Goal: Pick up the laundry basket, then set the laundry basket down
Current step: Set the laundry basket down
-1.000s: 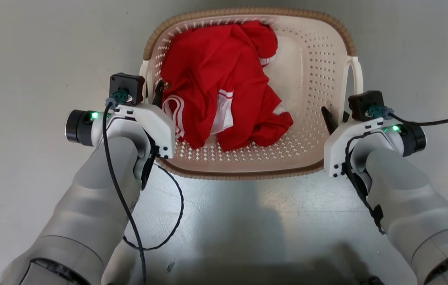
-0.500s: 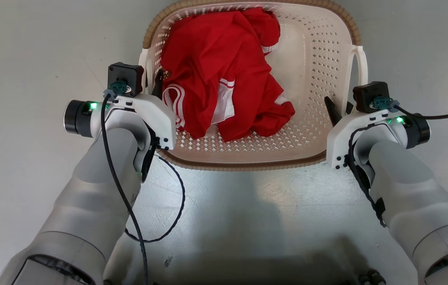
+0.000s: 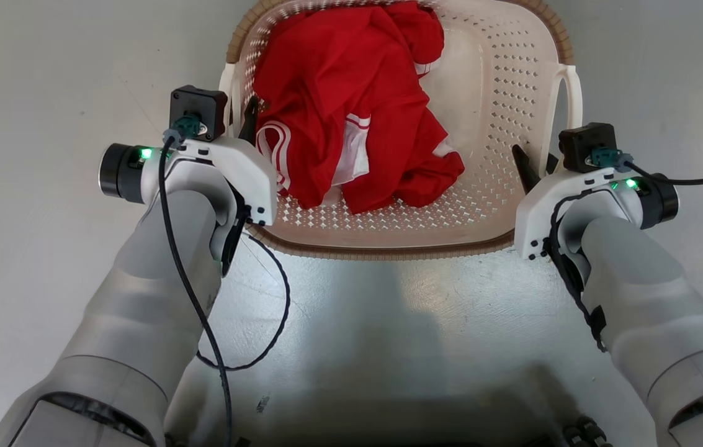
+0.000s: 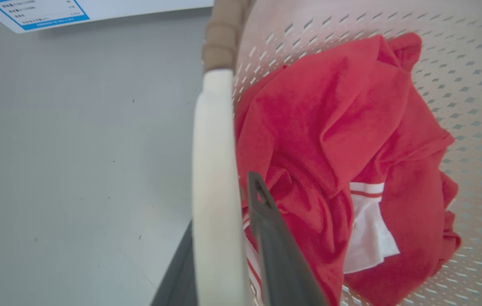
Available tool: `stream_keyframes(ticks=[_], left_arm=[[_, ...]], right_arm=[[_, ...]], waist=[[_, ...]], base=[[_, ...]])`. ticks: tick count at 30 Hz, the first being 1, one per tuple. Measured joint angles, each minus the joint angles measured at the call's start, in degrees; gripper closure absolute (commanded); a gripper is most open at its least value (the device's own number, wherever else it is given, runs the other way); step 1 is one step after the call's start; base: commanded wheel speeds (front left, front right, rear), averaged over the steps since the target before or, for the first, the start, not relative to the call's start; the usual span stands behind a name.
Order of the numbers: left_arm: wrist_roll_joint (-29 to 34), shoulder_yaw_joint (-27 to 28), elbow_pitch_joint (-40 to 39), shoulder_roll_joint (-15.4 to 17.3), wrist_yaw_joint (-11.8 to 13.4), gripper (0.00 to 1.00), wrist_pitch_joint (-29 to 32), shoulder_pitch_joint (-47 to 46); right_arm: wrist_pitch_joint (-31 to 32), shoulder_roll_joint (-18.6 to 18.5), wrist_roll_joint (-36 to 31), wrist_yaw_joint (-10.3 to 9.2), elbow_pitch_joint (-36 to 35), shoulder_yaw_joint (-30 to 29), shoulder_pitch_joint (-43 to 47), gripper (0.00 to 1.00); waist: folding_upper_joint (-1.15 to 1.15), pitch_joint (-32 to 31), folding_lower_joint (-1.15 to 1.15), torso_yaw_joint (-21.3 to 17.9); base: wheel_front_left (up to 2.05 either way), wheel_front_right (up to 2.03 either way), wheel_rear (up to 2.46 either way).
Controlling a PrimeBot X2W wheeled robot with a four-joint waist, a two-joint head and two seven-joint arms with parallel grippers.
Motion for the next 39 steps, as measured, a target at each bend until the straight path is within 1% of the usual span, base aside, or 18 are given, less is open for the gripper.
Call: stream_keyframes(ticks=[11,12,13,14,15,19,23,30,39], left_arm=[[1.41,1.72,0.51,-0.05,-0.56,1.00,0.04,-0.96],[1.64,2.10,0.74,-0.07,-0.56,0.51,0.04,-1.01],[1.88,2.36,0.87,-0.08,-0.54,0.51,0.05,-1.04],[1.91,2.61,1.04,-0.12,-0.52,0.00,0.05,-1.04],[1.94,2.68,1.21,-0.14,-0.56,0.00,0.04,-1.04],[2.31,2.96,1.34,-1.02,-0.51,0.00,0.05,-1.04],[3.23,3.56,0.32,-1.04,-0.27,0.00,0.04,-1.03],[3.94,4.94,0.79,-1.03,-0.27,0.00,0.04,-0.78],[4.53,6.92,1.42,-0.85,-0.27,0.00,0.04,1.09]], right_arm=[[-0.31,0.00,0.01,0.05,-0.21,-0.42,-0.71,1.00],[-0.58,0.01,0.09,0.05,-0.23,-0.89,-0.74,1.00],[-0.92,0.09,0.09,0.05,-0.25,-1.27,-0.88,1.00],[-1.02,0.12,0.08,0.05,-0.24,-1.62,-0.97,0.45],[-1.23,0.13,-0.02,0.05,-0.31,-1.83,-1.02,0.00],[-1.25,0.38,-1.04,0.14,-0.36,-2.72,-1.35,0.00],[-1.76,0.36,-1.85,0.14,-0.33,-4.44,-1.34,0.00],[-2.70,0.37,-3.25,0.14,-0.57,-6.25,-1.19,0.00],[-2.75,0.32,-4.03,0.13,-4.98,-8.49,0.64,0.00]], waist=[[0.00,0.69,0.00,-0.20],[0.00,0.74,0.00,-0.25],[0.00,0.77,0.00,-0.27],[0.00,0.77,0.00,-0.27],[0.00,0.77,0.00,-0.26],[0.00,0.56,0.00,-0.35],[0.00,-0.10,0.00,-0.50],[0.00,-2.17,-0.01,-0.89],[0.00,-5.06,0.00,-1.84]], base=[[0.00,0.00,0.00],[0.00,0.00,0.00],[0.00,0.00,0.00],[0.00,0.00,0.00],[0.00,0.00,0.00],[0.00,0.00,0.00],[0.00,0.00,0.00],[0.00,0.00,0.00],[0.00,0.00,0.00]])
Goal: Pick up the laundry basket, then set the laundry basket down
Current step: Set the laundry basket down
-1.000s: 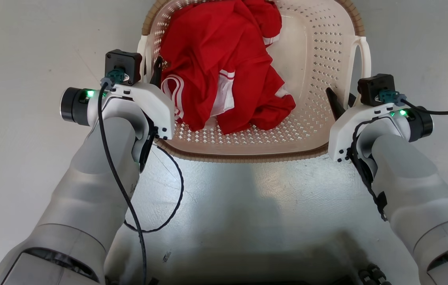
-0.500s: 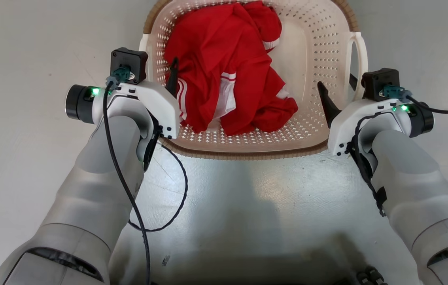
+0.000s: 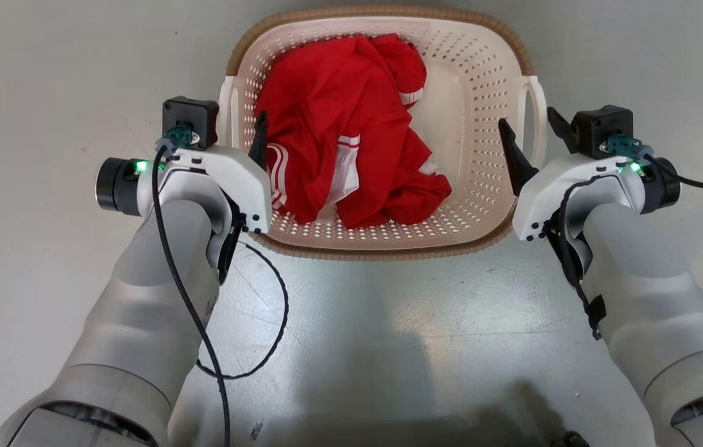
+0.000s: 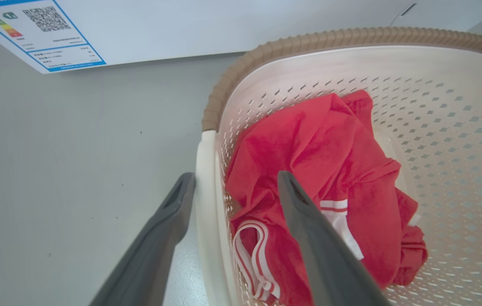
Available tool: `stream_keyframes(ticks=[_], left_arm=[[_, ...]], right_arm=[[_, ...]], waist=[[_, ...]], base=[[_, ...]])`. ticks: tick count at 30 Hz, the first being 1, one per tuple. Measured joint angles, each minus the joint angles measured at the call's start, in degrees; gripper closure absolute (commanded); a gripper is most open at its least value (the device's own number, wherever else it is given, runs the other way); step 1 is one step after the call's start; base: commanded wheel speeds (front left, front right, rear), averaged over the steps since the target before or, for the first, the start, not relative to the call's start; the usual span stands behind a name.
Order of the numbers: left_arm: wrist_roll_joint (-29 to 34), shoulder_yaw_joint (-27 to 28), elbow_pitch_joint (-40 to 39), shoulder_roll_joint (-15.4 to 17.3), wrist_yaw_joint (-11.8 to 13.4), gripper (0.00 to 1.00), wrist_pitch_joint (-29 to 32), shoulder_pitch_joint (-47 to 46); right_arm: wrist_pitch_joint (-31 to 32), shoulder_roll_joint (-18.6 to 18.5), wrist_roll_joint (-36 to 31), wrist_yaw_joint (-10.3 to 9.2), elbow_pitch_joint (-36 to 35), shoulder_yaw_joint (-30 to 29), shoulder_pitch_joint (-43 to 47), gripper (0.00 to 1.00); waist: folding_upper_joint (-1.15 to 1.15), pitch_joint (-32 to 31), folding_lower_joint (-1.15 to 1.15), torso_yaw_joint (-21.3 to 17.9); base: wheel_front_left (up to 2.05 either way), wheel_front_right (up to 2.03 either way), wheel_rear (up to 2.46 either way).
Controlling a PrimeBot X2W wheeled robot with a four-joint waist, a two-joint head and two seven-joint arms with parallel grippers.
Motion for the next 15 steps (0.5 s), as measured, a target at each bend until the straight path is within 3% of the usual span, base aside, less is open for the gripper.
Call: stream_keyframes(ticks=[15], left_arm=[[1.34,3.38,-0.93,0.29,0.08,0.00,0.00,4.65]], right_arm=[[-0.01,0.12,-0.08,0.01,-3.89,-0.98,4.45,0.00]], waist=[[0.00,-5.69,0.00,-0.87]], base=[[0.00,0.00,0.00]])
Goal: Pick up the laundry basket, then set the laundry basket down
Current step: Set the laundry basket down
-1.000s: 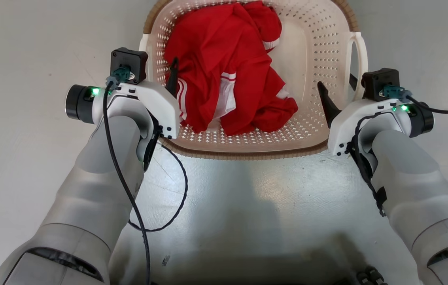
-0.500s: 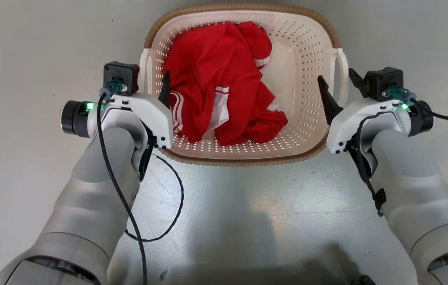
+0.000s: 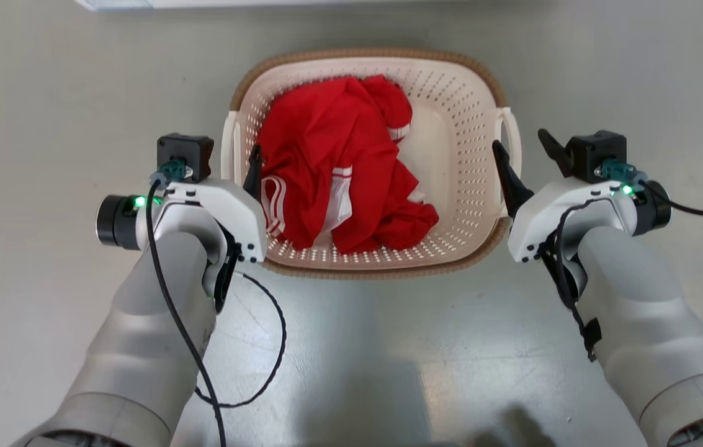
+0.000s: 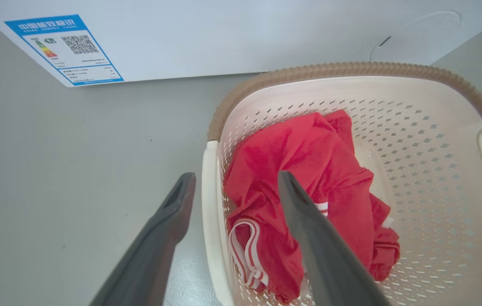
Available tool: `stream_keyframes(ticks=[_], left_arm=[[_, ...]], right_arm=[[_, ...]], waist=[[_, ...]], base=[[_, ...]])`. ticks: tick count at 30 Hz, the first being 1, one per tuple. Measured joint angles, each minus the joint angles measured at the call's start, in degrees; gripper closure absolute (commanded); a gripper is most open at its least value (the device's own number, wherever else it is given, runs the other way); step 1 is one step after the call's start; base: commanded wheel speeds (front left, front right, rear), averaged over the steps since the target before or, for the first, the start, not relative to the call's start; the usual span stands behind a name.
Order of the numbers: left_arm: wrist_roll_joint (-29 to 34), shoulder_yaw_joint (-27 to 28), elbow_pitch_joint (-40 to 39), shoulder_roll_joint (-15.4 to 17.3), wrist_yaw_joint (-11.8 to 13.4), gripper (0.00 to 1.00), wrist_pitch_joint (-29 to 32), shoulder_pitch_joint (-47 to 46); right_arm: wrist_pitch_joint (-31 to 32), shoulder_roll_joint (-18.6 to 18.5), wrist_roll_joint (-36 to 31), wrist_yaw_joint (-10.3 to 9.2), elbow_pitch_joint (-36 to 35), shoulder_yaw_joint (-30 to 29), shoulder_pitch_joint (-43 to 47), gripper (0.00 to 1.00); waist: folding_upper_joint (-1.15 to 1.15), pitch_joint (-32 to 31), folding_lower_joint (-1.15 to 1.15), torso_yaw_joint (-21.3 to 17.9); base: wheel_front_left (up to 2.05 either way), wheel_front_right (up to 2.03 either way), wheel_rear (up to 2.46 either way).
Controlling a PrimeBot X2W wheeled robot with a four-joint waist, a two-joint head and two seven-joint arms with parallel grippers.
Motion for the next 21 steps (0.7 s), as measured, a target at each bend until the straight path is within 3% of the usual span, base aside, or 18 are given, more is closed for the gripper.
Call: stream_keyframes(ticks=[15,21], left_arm=[[0.16,8.54,-8.73,-0.03,0.41,0.00,0.00,13.49],[1.86,11.78,-13.95,-0.24,-0.20,0.00,0.00,19.37]], right_arm=[[0.00,0.26,-0.47,-0.01,-5.59,-1.89,10.53,0.00],[0.00,0.45,-4.95,-0.01,-10.87,-6.33,16.44,0.00]], waist=[[0.01,-13.67,0.00,-0.89],[0.00,-20.01,0.00,-0.70]], base=[[0.00,0.00,0.00],[0.00,0.00,0.00]])
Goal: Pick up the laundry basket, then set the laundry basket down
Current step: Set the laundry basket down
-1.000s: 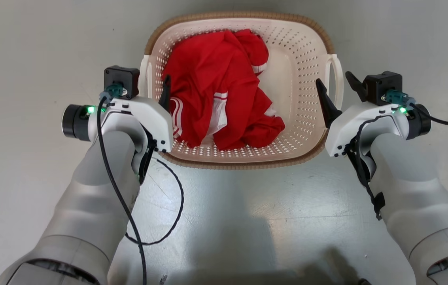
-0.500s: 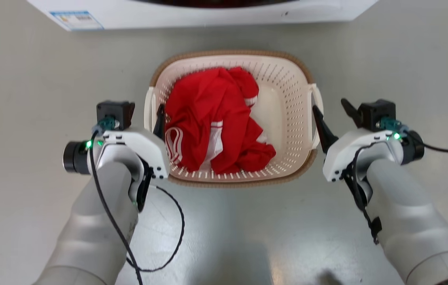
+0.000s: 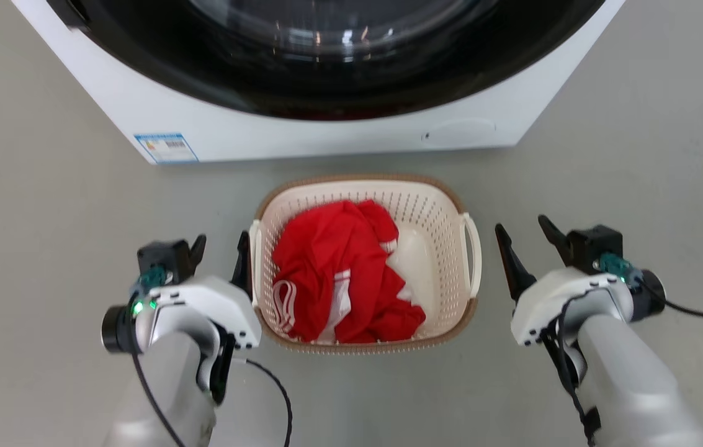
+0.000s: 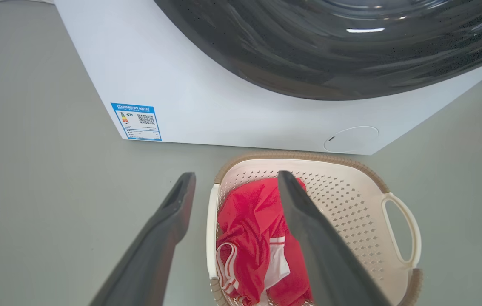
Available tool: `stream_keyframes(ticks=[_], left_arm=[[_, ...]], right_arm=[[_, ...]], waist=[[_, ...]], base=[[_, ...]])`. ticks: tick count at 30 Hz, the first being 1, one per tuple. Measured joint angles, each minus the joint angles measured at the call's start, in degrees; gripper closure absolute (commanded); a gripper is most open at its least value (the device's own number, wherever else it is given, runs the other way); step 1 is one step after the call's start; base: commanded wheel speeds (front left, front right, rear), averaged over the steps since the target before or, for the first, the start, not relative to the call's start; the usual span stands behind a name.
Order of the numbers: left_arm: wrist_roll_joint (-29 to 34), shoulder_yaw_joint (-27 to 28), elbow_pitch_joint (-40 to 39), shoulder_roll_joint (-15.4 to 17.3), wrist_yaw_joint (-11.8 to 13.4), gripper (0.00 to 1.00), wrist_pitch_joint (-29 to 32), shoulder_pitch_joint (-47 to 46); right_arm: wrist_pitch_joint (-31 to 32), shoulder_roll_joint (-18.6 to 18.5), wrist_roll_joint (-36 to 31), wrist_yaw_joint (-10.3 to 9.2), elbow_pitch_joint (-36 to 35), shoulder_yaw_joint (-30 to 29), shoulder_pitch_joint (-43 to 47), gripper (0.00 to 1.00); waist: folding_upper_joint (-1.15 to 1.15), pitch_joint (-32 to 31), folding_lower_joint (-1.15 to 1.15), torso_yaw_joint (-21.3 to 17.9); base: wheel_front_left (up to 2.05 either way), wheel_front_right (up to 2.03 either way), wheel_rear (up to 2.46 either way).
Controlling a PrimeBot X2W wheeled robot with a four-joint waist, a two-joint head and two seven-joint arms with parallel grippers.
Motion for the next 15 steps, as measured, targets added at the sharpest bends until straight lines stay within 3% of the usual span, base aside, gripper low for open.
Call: stream_keyframes(ticks=[2,15], left_arm=[[1.66,4.00,-5.68,-0.02,-0.97,0.00,0.01,7.87],[2.75,7.49,-15.16,0.00,-1.98,0.00,0.01,17.24]], right_arm=[[0.01,0.11,-1.48,0.00,-4.74,-2.19,6.40,0.00],[0.00,0.29,-2.58,0.01,-11.93,-5.06,14.18,0.00]], waist=[[0.00,-6.33,0.00,0.24],[0.00,-13.97,0.00,1.59]], base=[[0.00,0.00,0.00],[0.00,0.00,0.00]])
